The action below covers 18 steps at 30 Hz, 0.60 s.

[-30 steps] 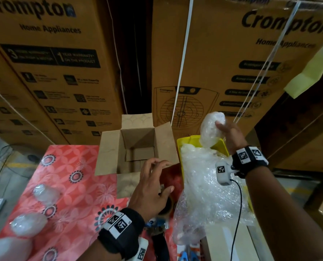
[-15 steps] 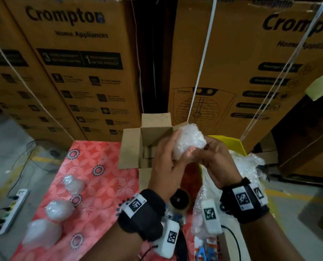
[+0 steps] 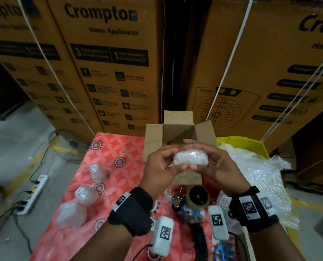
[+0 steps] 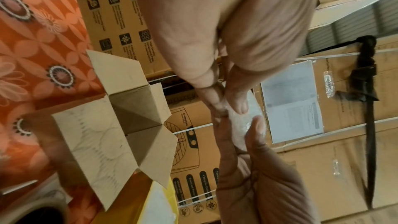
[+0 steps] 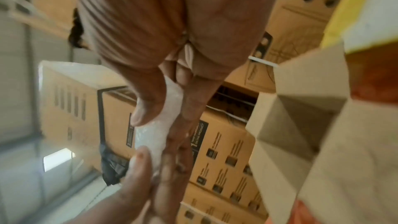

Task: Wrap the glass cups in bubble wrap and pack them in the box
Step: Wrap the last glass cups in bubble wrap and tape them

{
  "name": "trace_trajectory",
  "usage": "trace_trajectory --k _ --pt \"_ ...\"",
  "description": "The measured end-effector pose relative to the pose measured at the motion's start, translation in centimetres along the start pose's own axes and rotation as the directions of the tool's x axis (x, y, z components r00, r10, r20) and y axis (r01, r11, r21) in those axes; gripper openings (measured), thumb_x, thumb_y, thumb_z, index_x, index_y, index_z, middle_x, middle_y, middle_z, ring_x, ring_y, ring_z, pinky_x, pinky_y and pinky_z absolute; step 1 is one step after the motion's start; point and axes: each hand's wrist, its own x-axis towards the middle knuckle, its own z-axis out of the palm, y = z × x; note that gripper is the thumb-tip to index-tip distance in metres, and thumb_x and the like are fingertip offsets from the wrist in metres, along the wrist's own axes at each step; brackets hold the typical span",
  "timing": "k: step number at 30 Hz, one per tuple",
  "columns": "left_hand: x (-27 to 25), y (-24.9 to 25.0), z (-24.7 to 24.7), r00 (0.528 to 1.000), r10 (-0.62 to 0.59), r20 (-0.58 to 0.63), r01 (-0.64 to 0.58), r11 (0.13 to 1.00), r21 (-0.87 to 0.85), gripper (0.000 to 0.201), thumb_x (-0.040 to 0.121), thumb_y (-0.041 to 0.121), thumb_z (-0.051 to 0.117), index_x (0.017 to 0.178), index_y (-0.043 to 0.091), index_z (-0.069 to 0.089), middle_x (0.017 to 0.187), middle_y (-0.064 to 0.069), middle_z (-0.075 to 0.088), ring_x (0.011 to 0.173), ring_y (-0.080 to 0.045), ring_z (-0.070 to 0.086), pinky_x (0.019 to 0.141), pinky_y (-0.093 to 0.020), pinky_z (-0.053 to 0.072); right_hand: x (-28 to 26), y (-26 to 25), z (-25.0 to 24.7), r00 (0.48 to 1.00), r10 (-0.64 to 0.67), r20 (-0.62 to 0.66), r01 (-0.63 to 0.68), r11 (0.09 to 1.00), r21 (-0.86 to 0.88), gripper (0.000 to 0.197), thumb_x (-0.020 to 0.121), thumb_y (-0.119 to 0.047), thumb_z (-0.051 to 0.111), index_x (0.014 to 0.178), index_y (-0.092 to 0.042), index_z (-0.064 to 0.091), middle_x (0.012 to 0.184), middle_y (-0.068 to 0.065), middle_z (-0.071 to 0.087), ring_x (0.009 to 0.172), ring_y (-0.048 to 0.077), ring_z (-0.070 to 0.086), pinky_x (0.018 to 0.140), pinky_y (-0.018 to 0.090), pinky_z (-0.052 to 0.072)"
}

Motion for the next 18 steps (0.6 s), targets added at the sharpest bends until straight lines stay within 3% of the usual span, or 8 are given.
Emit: trace_trajectory --k 2,5,10,12,14,16,18 --pt "-0.4 0.0 -1.0 0.997 -0.050 0.062 0.058 0.992 -0.116 0.047 0.087 -0.012 0.077 0.128 0.011 0.073 0.135 -0.014 0.070 0.125 -0.031 0.069 0.104 -0.050 0.058 0.0 0.6 1.0 0.994 0.054 -0.096 -0.040 0.988 0.148 0.049 0.084 0.005 0.077 0.132 -0.002 0.068 0.131 0.016 0.072 0.126 0.043 0.065 0.103 0.050 0.056" --pt "-0.9 0.3 -2.0 0.997 -0.072 0.036 0.077 0.986 -0.149 0.047 0.088 -0.013 0.075 0.129 0.010 0.072 0.130 -0.012 0.075 0.121 -0.032 0.071 0.101 -0.048 0.059 -0.1 1.7 3.1 0.976 0.111 -0.189 -0.055 0.959 0.277 0.046 0.087 0.000 0.075 0.132 -0.005 0.069 0.123 0.024 0.074 0.116 0.047 0.069 0.100 0.055 0.057" --pt "-1.6 -0.1 -3.5 0.992 -0.041 -0.123 0.041 0.999 -0.002 0.041 0.081 -0.009 0.084 0.116 0.011 0.078 0.103 -0.006 0.082 0.094 -0.024 0.079 0.080 -0.035 0.064 -0.3 3.1 6.2 0.928 0.258 -0.268 -0.120 0.889 0.441 0.040 0.085 -0.004 0.077 0.124 0.000 0.071 0.116 0.029 0.074 0.103 0.039 0.076 0.082 0.034 0.065" --pt "-2.0 -0.6 -4.5 0.988 0.023 -0.153 -0.003 0.992 0.128 0.037 0.077 -0.003 0.089 0.110 0.013 0.081 0.098 -0.001 0.082 0.090 -0.021 0.078 0.079 -0.033 0.064 -0.6 3.5 6.9 0.925 0.312 -0.217 -0.170 0.850 0.498 0.040 0.087 -0.002 0.076 0.126 0.000 0.069 0.117 0.031 0.073 0.101 0.042 0.076 0.080 0.035 0.066" --pt "-2.3 -1.3 -5.6 0.980 0.045 -0.192 -0.001 0.975 0.222 0.035 0.072 -0.003 0.093 0.101 0.013 0.083 0.090 0.001 0.081 0.083 -0.019 0.076 0.074 -0.027 0.062 -0.7 4.0 7.7 0.927 0.352 -0.130 -0.228 0.804 0.549 0.041 0.089 0.004 0.072 0.130 0.000 0.066 0.122 0.031 0.071 0.106 0.043 0.074 0.086 0.039 0.065" --pt "-2.9 -2.1 -6.7 0.973 0.034 -0.230 0.024 0.968 0.248 0.033 0.069 -0.007 0.092 0.095 0.010 0.082 0.087 0.000 0.081 0.080 -0.019 0.075 0.072 -0.025 0.060 -0.7 4.4 8.6 0.920 0.389 -0.056 -0.269 0.728 0.631 0.044 0.090 0.008 0.067 0.133 0.001 0.062 0.126 0.030 0.070 0.113 0.042 0.072 0.091 0.039 0.064" --pt "-3.8 -2.9 -7.6 0.968 0.015 -0.250 0.048 0.969 0.244 0.032 0.070 -0.010 0.090 0.093 0.011 0.081 0.087 -0.001 0.081 0.082 -0.019 0.077 0.075 -0.030 0.062 -0.9 4.9 9.8 0.916 0.401 0.008 -0.298 0.665 0.685 0.046 0.091 0.008 0.063 0.136 0.003 0.056 0.131 0.030 0.067 0.118 0.044 0.070 0.091 0.038 0.063"
